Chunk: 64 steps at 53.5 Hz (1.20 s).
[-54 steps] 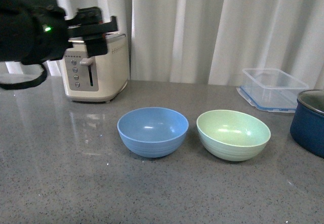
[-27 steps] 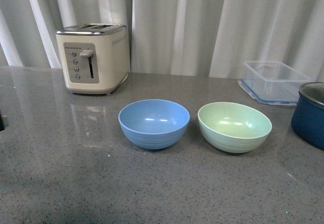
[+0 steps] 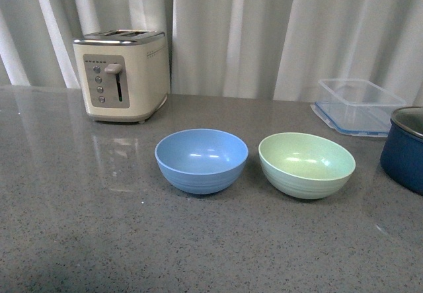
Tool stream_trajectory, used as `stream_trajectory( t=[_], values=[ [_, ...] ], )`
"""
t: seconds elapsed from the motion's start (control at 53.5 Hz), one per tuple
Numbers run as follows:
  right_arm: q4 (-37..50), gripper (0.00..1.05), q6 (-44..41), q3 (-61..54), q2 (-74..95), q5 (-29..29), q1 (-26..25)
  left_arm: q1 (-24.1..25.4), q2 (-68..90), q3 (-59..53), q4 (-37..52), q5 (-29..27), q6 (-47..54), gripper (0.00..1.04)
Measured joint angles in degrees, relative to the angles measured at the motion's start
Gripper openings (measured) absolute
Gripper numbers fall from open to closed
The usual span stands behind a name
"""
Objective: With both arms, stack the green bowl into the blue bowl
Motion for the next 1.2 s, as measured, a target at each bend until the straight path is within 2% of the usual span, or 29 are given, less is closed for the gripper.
stream_trajectory(
  t=[0.168,0.262,0.729,1.196],
  values=[
    [0.0,0.95,0.0,0.0,0.0,0.0,0.0,0.0,-6.7,-2.5,-4.2,0.2,0.0,0.04],
    [0.0,0.95,0.0,0.0,0.0,0.0,0.0,0.0,-8.4,-5.3,-2.7,0.2,0.0,0.04],
    [0.0,0.95,0.0,0.0,0.0,0.0,0.0,0.0,-24.7,-5.5,-17.8,0.3,0.0,0.04],
    [0.0,0.95,0.0,0.0,0.0,0.0,0.0,0.0,-36.5,-5.6,-29.0,0.3,0.0,0.04]
  ],
)
